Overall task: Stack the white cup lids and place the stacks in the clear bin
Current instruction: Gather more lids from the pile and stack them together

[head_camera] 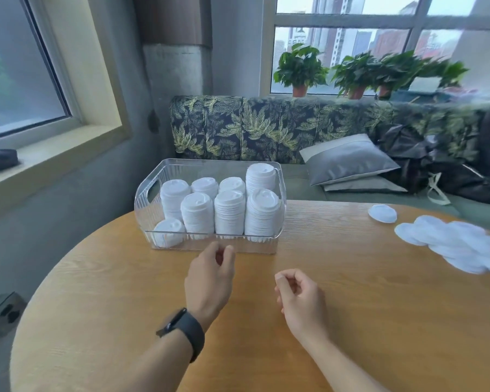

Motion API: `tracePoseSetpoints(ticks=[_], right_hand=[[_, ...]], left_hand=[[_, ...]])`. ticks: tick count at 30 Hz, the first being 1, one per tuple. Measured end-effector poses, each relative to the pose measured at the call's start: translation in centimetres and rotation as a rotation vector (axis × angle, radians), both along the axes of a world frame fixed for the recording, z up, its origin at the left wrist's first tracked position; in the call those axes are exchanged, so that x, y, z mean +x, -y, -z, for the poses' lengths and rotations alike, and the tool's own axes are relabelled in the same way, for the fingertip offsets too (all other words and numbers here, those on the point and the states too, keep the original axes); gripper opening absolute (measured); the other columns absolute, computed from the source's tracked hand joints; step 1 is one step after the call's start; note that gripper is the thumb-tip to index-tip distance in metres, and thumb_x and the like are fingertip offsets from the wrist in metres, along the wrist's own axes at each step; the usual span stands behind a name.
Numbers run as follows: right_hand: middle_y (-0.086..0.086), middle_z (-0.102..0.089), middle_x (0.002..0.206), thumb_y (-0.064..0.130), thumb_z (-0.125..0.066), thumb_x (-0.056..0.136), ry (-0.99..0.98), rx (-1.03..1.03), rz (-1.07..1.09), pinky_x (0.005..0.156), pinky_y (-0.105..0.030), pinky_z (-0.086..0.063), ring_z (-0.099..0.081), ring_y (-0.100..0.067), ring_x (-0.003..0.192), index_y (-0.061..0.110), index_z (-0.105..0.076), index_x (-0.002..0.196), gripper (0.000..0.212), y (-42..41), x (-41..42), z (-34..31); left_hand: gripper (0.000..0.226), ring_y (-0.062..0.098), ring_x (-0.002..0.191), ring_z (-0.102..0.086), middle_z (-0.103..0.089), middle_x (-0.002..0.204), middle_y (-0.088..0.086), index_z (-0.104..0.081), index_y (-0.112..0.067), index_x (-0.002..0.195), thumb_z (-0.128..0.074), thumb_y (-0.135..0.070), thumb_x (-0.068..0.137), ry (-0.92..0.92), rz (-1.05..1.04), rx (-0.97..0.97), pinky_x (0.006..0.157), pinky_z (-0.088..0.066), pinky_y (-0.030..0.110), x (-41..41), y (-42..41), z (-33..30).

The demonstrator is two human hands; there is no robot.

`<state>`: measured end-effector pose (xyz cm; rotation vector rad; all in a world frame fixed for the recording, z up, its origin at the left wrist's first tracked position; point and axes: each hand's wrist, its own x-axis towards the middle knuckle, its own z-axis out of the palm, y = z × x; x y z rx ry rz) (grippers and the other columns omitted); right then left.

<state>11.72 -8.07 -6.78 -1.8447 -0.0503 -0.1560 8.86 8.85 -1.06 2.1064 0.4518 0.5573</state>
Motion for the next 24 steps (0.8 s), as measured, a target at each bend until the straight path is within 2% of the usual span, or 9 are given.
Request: tracePoseSetpoints(ticks=[3, 6, 9, 11, 13, 14, 16, 18, 24], right_hand=[[0.006, -0.071, 0.068, 0.020, -0.069, 0.094, 0.036, -0.064, 0.083, 0.066, -0.040, -0.055, -0.066, -0.017, 0.063, 0.028, -0.070, 0.078, 0.019, 5.0, -0.2, 0.1], [0.013, -0.072, 0.073, 0.025, -0.068, 0.095, 0.046, -0.087, 0.136, 0.074, -0.036, -0.055, -0.068, -0.011, 0.071, 0.030, -0.069, 0.086, 0.011, 9.9, -0.4, 0.1], [0.015, -0.073, 0.076, 0.030, -0.067, 0.096, 0.054, -0.122, 0.183, 0.073, -0.029, -0.053, -0.066, -0.004, 0.073, 0.030, -0.067, 0.095, 0.001, 14.4, -0.2, 0.3], [0.015, -0.072, 0.079, 0.028, -0.068, 0.096, 0.061, -0.158, 0.218, 0.069, -0.017, -0.049, -0.064, 0.001, 0.076, 0.029, -0.066, 0.098, 0.003, 17.0, -0.1, 0.2], [0.017, -0.070, 0.083, 0.026, -0.068, 0.096, 0.060, -0.193, 0.257, 0.067, -0.012, -0.046, -0.064, 0.005, 0.078, 0.029, -0.065, 0.100, 0.007, 19.3, 0.3, 0.0], [0.017, -0.070, 0.084, 0.024, -0.069, 0.095, 0.061, -0.208, 0.280, 0.069, -0.014, -0.046, -0.064, 0.003, 0.078, 0.029, -0.064, 0.101, 0.009, 20.3, 0.7, 0.0], [0.015, -0.069, 0.088, 0.022, -0.069, 0.094, 0.057, -0.229, 0.322, 0.077, -0.028, -0.051, -0.065, -0.004, 0.080, 0.030, -0.062, 0.102, 0.013, 22.0, 1.6, 0.2], [0.014, -0.066, 0.100, 0.022, -0.068, 0.094, 0.071, -0.266, 0.365, 0.082, -0.037, -0.052, -0.063, -0.014, 0.081, 0.029, -0.062, 0.106, 0.015, 23.3, 2.7, 0.5], [0.012, -0.050, 0.123, 0.022, -0.065, 0.094, 0.101, -0.263, 0.498, 0.087, -0.041, -0.053, -0.063, -0.022, 0.091, 0.024, -0.061, 0.117, 0.023, 25.8, 7.1, 0.7]], left_hand=[[0.032, 0.017, 0.068, -0.060, -0.063, 0.068, -0.006, -0.061, -0.024, 0.079, -0.052, -0.040, 0.103, -0.006, 0.087, -0.040, 0.062, -0.048, 0.037, -0.5, 4.2, 1.9], [0.032, 0.011, 0.058, -0.050, -0.055, 0.059, -0.009, -0.060, -0.020, 0.075, -0.057, -0.036, 0.103, 0.020, 0.220, -0.091, 0.057, -0.041, 0.032, -0.4, 8.4, 3.4], [0.031, 0.007, 0.057, -0.049, -0.055, 0.058, -0.010, -0.061, -0.022, 0.073, -0.060, -0.035, 0.102, 0.013, 0.334, -0.108, 0.059, -0.042, 0.030, 0.0, 12.5, 4.4], [0.030, 0.007, 0.058, -0.049, -0.056, 0.058, -0.011, -0.060, -0.025, 0.072, -0.061, -0.033, 0.101, 0.004, 0.378, -0.105, 0.063, -0.045, 0.034, 0.5, 15.0, 4.9], [0.028, 0.006, 0.061, -0.051, -0.058, 0.060, -0.015, -0.059, -0.028, 0.073, -0.062, -0.031, 0.101, 0.001, 0.421, -0.093, 0.064, -0.044, 0.030, 1.1, 17.4, 5.2], [0.026, 0.006, 0.063, -0.053, -0.060, 0.063, -0.016, -0.059, -0.029, 0.075, -0.062, -0.031, 0.101, 0.003, 0.444, -0.082, 0.064, -0.045, 0.029, 1.5, 18.4, 5.2], [0.018, 0.004, 0.073, -0.059, -0.065, 0.073, -0.017, -0.061, -0.034, 0.082, -0.061, -0.032, 0.100, -0.001, 0.482, -0.035, 0.069, -0.050, 0.031, 2.4, 20.0, 5.1], [0.010, 0.001, 0.084, -0.059, -0.066, 0.085, -0.018, -0.062, -0.038, 0.092, -0.061, -0.032, 0.099, -0.009, 0.503, 0.018, 0.076, -0.054, 0.034, 3.5, 21.3, 5.0], [0.013, -0.002, 0.091, -0.058, -0.062, 0.101, -0.022, -0.058, -0.042, 0.098, -0.063, -0.030, 0.096, -0.001, 0.550, 0.066, 0.082, -0.054, 0.038, 8.4, 24.6, 5.1]])
